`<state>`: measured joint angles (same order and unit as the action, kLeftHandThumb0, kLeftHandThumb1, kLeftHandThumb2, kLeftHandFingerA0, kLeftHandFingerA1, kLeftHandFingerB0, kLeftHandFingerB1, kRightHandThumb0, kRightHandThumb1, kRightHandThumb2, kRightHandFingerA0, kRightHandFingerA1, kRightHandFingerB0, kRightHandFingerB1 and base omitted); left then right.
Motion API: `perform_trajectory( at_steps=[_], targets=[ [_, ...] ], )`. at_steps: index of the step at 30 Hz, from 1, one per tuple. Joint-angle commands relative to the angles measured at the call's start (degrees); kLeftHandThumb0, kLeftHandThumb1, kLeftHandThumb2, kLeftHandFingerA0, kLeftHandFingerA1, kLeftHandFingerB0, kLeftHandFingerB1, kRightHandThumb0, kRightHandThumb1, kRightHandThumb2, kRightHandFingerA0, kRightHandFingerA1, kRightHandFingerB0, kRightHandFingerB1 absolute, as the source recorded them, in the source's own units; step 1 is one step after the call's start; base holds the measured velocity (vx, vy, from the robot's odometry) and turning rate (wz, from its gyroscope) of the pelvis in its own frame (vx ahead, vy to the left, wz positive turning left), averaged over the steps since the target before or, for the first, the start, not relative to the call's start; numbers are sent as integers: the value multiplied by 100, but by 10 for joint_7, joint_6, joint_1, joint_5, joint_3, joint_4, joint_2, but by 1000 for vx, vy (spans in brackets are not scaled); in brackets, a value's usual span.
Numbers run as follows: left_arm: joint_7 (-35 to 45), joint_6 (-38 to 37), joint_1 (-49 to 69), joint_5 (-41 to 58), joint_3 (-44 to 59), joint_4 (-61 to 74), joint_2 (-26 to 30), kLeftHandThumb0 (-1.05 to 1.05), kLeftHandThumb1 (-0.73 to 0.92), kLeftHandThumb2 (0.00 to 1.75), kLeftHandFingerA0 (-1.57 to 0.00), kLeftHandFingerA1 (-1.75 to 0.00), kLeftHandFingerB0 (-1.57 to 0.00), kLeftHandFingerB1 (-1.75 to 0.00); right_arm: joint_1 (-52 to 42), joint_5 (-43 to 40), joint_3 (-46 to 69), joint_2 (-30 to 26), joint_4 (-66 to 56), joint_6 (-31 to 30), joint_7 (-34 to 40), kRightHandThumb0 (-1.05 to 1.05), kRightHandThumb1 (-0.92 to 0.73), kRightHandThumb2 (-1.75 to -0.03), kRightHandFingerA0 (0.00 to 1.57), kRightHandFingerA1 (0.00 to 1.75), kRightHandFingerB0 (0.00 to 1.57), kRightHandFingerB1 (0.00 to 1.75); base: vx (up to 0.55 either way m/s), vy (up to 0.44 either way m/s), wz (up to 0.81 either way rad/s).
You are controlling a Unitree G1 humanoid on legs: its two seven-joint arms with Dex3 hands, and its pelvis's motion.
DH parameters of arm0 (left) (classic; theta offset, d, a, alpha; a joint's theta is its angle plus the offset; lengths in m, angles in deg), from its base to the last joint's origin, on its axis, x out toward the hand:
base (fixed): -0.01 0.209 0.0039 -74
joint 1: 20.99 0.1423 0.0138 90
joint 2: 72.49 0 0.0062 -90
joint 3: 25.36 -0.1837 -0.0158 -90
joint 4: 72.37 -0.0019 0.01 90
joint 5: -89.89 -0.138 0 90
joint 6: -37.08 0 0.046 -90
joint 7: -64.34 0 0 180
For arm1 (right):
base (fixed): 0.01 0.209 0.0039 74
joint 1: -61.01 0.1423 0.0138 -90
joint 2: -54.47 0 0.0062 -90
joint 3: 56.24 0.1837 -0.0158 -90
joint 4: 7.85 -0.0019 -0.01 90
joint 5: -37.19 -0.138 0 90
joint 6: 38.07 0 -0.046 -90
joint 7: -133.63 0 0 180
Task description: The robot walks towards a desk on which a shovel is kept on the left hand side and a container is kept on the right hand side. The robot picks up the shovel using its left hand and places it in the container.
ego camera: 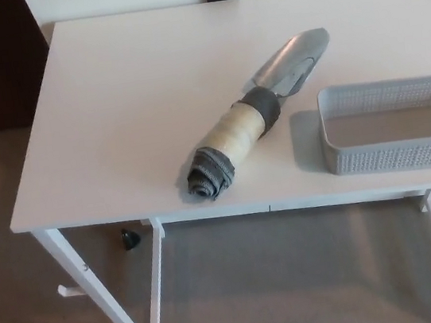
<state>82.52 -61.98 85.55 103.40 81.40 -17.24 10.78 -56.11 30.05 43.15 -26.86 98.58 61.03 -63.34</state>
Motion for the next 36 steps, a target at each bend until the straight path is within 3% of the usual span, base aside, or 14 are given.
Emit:
perform_trajectory(
  at_steps=[1,5,6,7,8,19,21,22,23,27,28,33,35,36],
  targets=[
    [-4,-28,0,-8,3,-4,11,-28,49,66,-60,-55,-50,-47,4,-2,0,-3,8,3,3,-38,-48,-70,60,53,38,46,0,0,0],
    [-4,-22,3,-8,1,3,11,-20,57,57,-62,-48,-52,-41,-2,0,-2,-4,-4,0,1,-39,-48,-71,57,53,37,46,41,148,2],
    [-5,-23,1,-9,1,1,12,-21,56,57,-62,-48,-52,-41,-1,4,-4,-5,-3,1,5,-32,-57,-57,61,45,41,38,51,172,-3],
    [-4,-23,-1,-6,3,-2,12,-20,56,57,-63,-49,-53,-41,-2,-1,-3,-3,-7,-6,4,-40,-47,-71,56,53,36,46,-29,1,10],
    [-3,-21,-4,-4,4,-6,12,-28,49,65,-60,-54,-49,-47,-1,-2,-2,-3,-6,-6,5,-38,-48,-70,57,53,38,46,-14,-53,8],
    [-9,-20,5,-12,-4,13,14,-29,48,68,-62,-56,-49,-49,1,3,-5,-4,2,0,6,-40,-47,-71,57,53,39,47,-20,-219,5],
    [-7,-18,6,-7,-2,17,12,-20,55,56,-67,-50,-54,-42,3,-1,-4,-4,6,0,3,-40,-48,-70,56,52,40,47,-71,-501,8],
    [-10,-17,6,-8,-2,17,12,-28,47,67,-64,-57,-51,-49,3,0,-4,-4,7,1,3,-33,-57,-57,62,45,44,38,-21,-296,-1],
    [-11,-17,6,-9,-2,17,12,-20,55,56,-67,-50,-54,-42,3,2,-4,-4,5,1,4,-40,-48,-72,57,53,39,47,-4,-227,0],
    [-3,-31,3,-10,-1,3,15,-20,56,56,-67,-50,-54,-42,1,4,-7,-5,-4,-1,7,-33,-57,-57,62,45,44,38,16,-129,-1],
    [-8,-29,6,-14,-3,9,14,-21,56,56,-67,-50,-54,-42,0,4,-7,-5,-3,0,7,-41,-48,-71,56,53,41,47,19,-26,-7],
    [-10,-29,-2,-16,-4,3,16,-21,56,56,-66,-50,-55,-42,7,8,-9,-8,3,3,9,-39,-49,-71,57,53,40,46,21,53,-13],
    [-13,-31,-3,-21,-4,1,17,-20,55,56,-68,-49,-55,-42,9,5,-8,-9,6,9,4,-33,-58,-57,61,46,43,39,192,36,27],
    [-14,-29,-4,-21,-4,1,17,-29,48,67,-65,-56,-51,-49,10,3,-8,-9,9,10,1,-41,-49,-71,54,53,40,47,200,23,1]
  ],
)
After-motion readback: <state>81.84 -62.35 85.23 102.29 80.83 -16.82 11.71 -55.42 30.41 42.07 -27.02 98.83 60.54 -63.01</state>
